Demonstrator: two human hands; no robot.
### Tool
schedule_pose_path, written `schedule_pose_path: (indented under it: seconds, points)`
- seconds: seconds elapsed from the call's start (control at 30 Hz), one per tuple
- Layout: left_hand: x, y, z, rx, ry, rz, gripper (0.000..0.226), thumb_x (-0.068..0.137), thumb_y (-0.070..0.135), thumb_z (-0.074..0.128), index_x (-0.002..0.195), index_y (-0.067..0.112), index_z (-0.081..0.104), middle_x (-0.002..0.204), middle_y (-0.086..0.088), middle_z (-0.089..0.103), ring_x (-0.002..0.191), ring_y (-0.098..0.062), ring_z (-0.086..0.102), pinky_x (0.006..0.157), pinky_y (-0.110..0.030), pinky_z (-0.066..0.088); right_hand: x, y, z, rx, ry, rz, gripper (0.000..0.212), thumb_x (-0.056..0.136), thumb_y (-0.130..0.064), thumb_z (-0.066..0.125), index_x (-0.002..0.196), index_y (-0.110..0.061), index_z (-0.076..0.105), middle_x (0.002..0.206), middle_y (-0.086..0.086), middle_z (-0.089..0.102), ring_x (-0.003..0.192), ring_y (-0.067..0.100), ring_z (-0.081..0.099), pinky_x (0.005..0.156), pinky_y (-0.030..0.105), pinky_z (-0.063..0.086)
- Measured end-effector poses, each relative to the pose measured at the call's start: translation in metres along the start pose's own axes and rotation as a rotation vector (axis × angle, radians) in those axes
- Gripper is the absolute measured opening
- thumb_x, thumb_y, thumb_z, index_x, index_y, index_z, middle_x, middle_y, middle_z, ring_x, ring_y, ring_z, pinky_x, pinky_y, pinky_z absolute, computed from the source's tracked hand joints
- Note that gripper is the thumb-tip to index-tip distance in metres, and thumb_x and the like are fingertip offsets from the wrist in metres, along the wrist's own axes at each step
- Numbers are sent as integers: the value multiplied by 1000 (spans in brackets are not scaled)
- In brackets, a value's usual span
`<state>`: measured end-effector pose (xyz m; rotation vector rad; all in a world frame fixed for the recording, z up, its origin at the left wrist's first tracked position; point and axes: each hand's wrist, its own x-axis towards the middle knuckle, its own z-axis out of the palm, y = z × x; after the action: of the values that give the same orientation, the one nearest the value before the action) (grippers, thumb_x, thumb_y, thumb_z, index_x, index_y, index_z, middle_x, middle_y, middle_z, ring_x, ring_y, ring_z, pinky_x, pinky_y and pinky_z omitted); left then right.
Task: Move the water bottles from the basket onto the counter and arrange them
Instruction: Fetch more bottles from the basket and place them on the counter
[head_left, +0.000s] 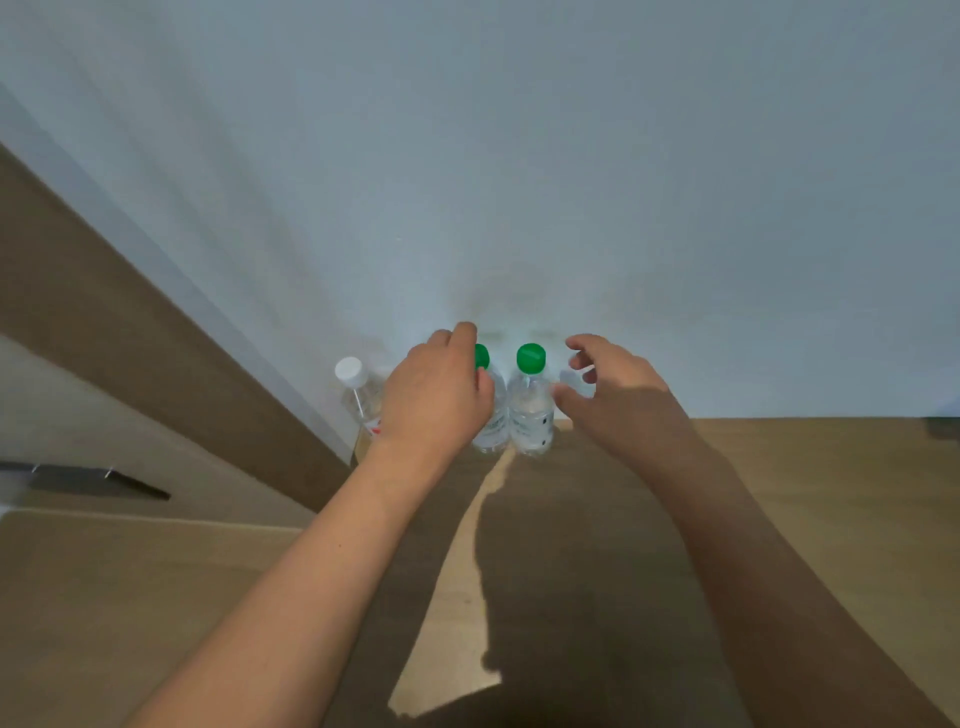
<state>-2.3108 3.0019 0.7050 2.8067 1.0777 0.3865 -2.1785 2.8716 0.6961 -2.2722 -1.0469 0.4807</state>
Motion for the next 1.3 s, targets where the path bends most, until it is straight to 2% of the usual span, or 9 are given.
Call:
schedule_pose_path:
  seconds: [0.13,0.3,0.43,0.57,0.67,0.83,1.0,1.1,1.3]
  points:
    - [-36,21,-23,-40,117,119,33,89,23,53,119,9,58,109,-11,62,97,-33,57,68,-40,46,-52,-13,-18,-57,80,-21,57,94,-33,58,146,-20,40,144,-2,49,129,15,49,104,32,39]
    - [-74,32,-38,-154,184,272,37,85,20,56,118,4,60,115,-15,62,99,-37,59,78,-46,52,-123,-19,-29,-75,182,6,58,94,-29,57,148,-18,40,149,0,45,136,15,42,111,30,32]
    - [-101,62,-35,-234,152,398,38,86,18,58,120,1,58,118,-17,60,102,-38,57,83,-45,49,-187,-3,-42,-103,288,105,57,94,-27,59,147,-15,41,150,2,44,139,15,38,111,23,26]
    - [-135,121,-33,-312,109,517,38,86,16,59,121,1,58,121,-17,59,104,-38,56,85,-43,47,-258,26,-64,-134,384,225,57,93,-26,59,146,-14,43,150,3,44,138,18,39,112,27,28]
    - [-167,178,-36,-360,73,632,37,87,16,58,121,2,58,120,-17,60,103,-37,57,84,-43,49,-314,58,-87,-136,470,328,56,94,-30,57,146,-17,43,150,1,43,138,17,39,113,30,30]
    - [-218,290,-32,-388,38,809,36,89,19,56,122,3,57,121,-14,59,106,-33,56,86,-42,50,-408,115,-134,-131,634,467,54,94,-30,58,144,-17,45,147,2,46,134,18,43,108,27,32]
    - [-301,447,-22,-447,5,964,40,92,26,54,129,10,55,129,-9,56,113,-26,55,96,-39,49,-531,196,-197,-186,738,635,54,93,-30,57,144,-17,45,145,2,49,129,18,47,106,28,35]
    - [-357,543,-18,-487,-5,1089,40,90,28,54,126,10,56,127,-8,56,111,-27,56,93,-40,50,-604,243,-232,-213,824,711,53,93,-28,58,143,-17,46,143,2,51,131,16,46,106,22,32]
    - [-443,677,-23,-564,-57,1310,39,90,23,59,125,7,57,121,-11,60,108,-30,57,94,-40,48,-725,314,-279,-178,916,891,56,94,-32,57,145,-14,43,146,6,48,135,19,44,112,30,33]
